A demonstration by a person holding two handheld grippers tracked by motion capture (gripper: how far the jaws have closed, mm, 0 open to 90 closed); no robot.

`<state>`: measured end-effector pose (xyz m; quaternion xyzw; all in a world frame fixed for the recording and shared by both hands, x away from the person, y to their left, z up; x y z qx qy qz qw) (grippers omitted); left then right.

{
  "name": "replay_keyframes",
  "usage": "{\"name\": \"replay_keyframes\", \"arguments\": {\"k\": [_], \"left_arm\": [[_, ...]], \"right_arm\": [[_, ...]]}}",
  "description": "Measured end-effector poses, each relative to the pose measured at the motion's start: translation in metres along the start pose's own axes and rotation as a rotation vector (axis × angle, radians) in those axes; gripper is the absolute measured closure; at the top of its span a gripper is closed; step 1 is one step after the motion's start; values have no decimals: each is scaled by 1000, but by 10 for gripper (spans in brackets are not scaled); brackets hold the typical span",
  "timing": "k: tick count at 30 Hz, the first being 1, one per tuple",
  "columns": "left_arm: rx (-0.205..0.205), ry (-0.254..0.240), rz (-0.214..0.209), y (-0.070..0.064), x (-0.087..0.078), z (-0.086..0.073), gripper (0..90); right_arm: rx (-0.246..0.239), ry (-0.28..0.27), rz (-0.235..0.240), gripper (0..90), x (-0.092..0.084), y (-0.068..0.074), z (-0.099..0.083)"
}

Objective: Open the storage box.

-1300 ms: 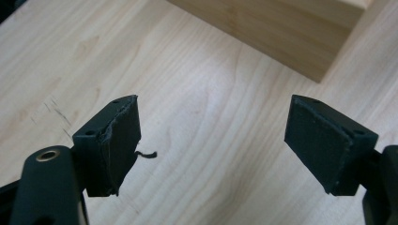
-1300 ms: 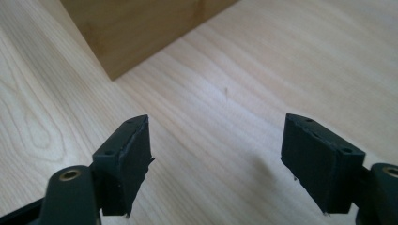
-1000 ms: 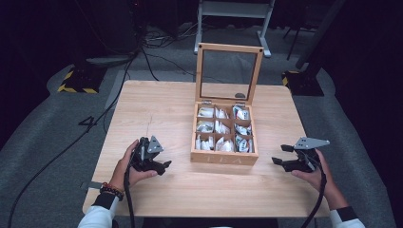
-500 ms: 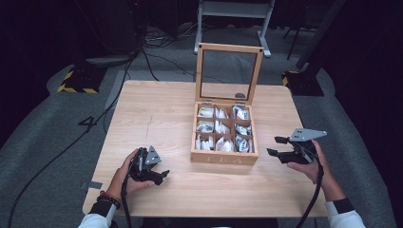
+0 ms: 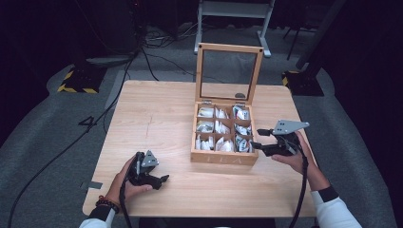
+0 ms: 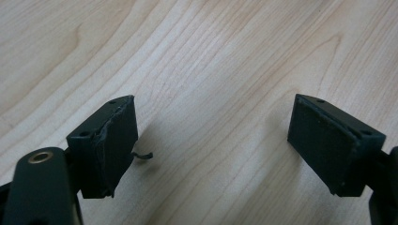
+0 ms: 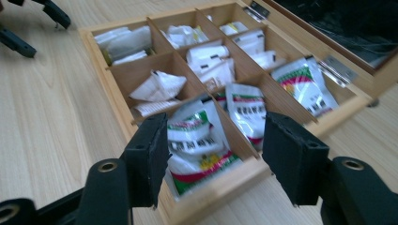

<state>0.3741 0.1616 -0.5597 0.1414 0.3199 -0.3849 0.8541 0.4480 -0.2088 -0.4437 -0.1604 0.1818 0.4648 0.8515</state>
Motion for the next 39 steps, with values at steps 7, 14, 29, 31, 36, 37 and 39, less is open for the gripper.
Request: {"name": "replay_keyframes", "arguments": {"k": [7,14,29,31,36,37,39], "left_arm": [[-26,-47,16,-1,-2,-5,166],[-25,-48,20,-1,-3,-5,167],[-34,-45,25,-1,-3,-6,164],[-34,-45,24,-1,-3,-6,164],[-34,-45,25,0,-3,-6,162],[-38,-45,24,-1,-3,-6,162],[-35,-44,22,0,-3,-6,161]], "right_arm": [[-15,-20,52,434,21,10,15],[-49,8,102,466,43,25,22],[-88,111,177,526,88,47,19],[-87,122,173,535,93,48,19],[-95,168,141,591,104,47,14],[-91,171,144,605,105,47,13],[-93,195,126,605,108,45,10]]}}
Point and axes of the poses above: each handheld gripper's, and its own axes: x roughly forward along the jaws, z roughly out of its top, y roughly to its left, the point moved 8 cm from there along x, roughly forward along the jaws, and after that the axes turned 8 degrees about -y, right-handed, at the moved point
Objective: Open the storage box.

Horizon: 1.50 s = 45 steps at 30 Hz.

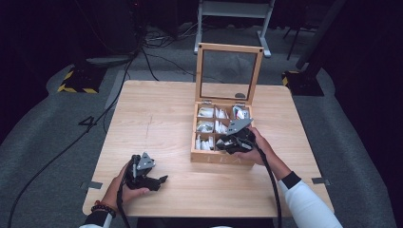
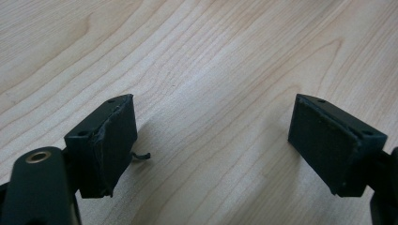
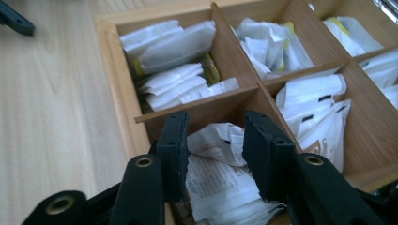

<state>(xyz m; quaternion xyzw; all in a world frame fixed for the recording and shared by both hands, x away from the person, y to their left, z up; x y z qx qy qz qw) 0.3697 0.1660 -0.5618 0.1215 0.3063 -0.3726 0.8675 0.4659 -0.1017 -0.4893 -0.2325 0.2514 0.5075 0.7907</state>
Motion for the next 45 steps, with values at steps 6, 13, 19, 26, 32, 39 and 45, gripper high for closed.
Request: {"name": "replay_keyframes", "arguments": {"k": [6,13,19,26,32,39,45], "left_arm": [[6,1,0,1,0,0,158],[3,-2,-1,1,1,0,154],[3,-2,-1,1,1,0,154],[2,-2,-1,0,1,0,154],[6,-1,-5,1,1,0,151],[4,-1,-6,1,1,1,150],[7,0,-8,1,2,1,146]], "right_arm": [[-3,55,-19,669,7,-4,-3],[-13,83,-40,842,9,-4,-5],[-27,69,-54,888,6,-5,-6],[6,-2,-40,892,-5,-7,-7],[30,-55,-47,893,-14,-10,-6],[55,-92,-42,894,-19,-10,-3],[63,-128,-54,896,-27,-14,0]]}}
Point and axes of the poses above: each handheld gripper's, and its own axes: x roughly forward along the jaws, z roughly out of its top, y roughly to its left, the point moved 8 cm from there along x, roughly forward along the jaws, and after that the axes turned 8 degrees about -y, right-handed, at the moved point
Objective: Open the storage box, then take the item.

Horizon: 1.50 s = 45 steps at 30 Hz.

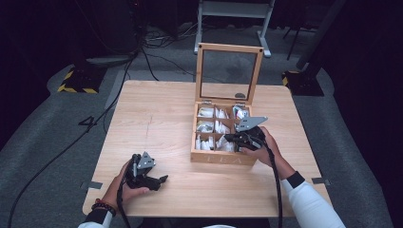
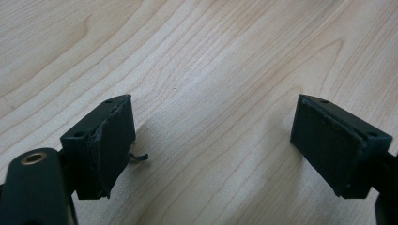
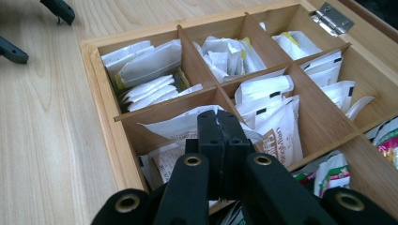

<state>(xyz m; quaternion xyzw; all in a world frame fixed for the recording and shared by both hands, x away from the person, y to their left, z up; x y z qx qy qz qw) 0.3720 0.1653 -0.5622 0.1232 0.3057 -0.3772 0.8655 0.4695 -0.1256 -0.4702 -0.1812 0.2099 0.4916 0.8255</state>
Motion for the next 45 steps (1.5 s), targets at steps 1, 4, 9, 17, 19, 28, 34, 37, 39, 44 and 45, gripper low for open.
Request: {"name": "replay_keyframes", "arguments": {"k": [1,4,9,17,19,28,34,37,39,44,45], "left_arm": [[0,0,0,0,0,0,146],[0,0,0,0,0,0,146],[1,0,1,0,0,0,146],[1,1,-1,0,0,0,145],[1,1,-2,0,0,0,145],[4,2,-3,0,0,0,145],[3,2,-2,0,0,0,145],[3,1,-3,0,0,0,145],[4,0,-4,1,1,1,144],[8,2,-5,1,1,1,143],[7,2,-5,1,1,1,143]], "right_arm": [[1,-7,-2,897,-1,-1,1],[9,-28,-10,896,-6,-3,5],[5,-65,-25,897,-16,-5,11],[27,-124,-32,896,-37,-8,18],[25,-133,-40,896,-42,-9,19],[18,-175,-52,896,-65,-11,19],[20,-199,-64,896,-80,-10,20],[18,-210,-63,896,-85,-7,20],[17,-218,-60,896,-89,-4,20],[9,-222,-48,896,-96,3,17],[7,-221,-48,896,-97,4,17]]}}
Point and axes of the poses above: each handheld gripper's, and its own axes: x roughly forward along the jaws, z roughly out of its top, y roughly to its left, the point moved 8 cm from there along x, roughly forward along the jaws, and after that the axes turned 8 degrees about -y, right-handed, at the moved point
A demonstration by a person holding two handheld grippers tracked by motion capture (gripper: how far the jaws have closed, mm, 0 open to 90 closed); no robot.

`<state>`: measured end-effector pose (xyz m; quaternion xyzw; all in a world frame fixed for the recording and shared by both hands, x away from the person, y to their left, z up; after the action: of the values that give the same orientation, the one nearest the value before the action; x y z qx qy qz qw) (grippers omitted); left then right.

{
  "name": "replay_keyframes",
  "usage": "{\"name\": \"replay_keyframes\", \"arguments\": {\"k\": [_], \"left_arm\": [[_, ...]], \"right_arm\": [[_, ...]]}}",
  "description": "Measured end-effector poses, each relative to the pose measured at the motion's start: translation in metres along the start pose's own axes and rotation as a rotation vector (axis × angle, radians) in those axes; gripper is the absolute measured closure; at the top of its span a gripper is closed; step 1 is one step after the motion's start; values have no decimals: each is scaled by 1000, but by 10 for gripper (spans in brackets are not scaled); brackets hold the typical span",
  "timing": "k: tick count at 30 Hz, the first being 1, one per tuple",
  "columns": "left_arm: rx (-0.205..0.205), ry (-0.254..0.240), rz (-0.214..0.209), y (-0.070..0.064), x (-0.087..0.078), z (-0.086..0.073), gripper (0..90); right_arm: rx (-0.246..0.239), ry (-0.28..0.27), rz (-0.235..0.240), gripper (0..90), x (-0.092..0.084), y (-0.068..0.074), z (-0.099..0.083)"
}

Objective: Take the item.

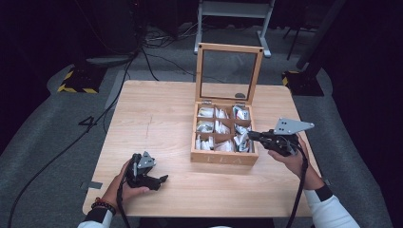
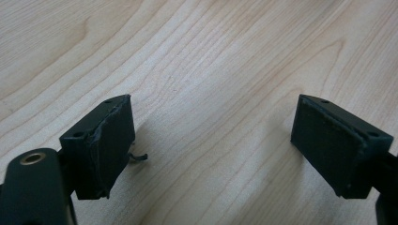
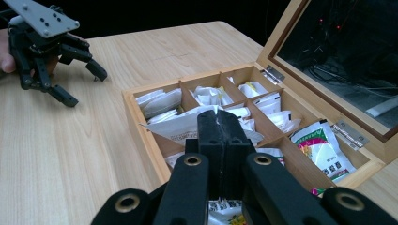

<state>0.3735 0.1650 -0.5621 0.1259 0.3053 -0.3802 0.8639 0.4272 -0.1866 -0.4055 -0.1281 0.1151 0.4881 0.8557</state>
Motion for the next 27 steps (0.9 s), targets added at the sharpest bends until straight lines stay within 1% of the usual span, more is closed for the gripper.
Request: {"name": "replay_keyframes", "arguments": {"k": [8,13,17,21,26,27], "left_arm": [[0,0,0,0,0,0,143],[-2,0,-2,0,0,0,143],[0,0,0,0,0,0,143],[-1,0,-2,0,0,0,143],[1,0,-1,0,0,0,143],[-2,0,-1,0,0,0,143]], "right_arm": [[-15,-3,30,896,-9,12,-2],[-24,6,62,895,-10,24,-7],[-43,13,88,895,-8,35,-10],[-48,25,117,895,-4,45,-13],[-55,60,156,895,5,58,-23],[-66,69,169,894,7,62,-26]]}}
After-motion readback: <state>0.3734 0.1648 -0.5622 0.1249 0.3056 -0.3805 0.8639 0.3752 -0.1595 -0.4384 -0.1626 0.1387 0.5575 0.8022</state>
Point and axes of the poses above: each handheld gripper's, and its own axes: x roughly forward along the jaws, z roughly out of its top, y roughly to its left, the point moved 8 cm from there along x, roughly forward along the jaws, and after that the axes turned 8 degrees about -y, right-handed, at the moved point
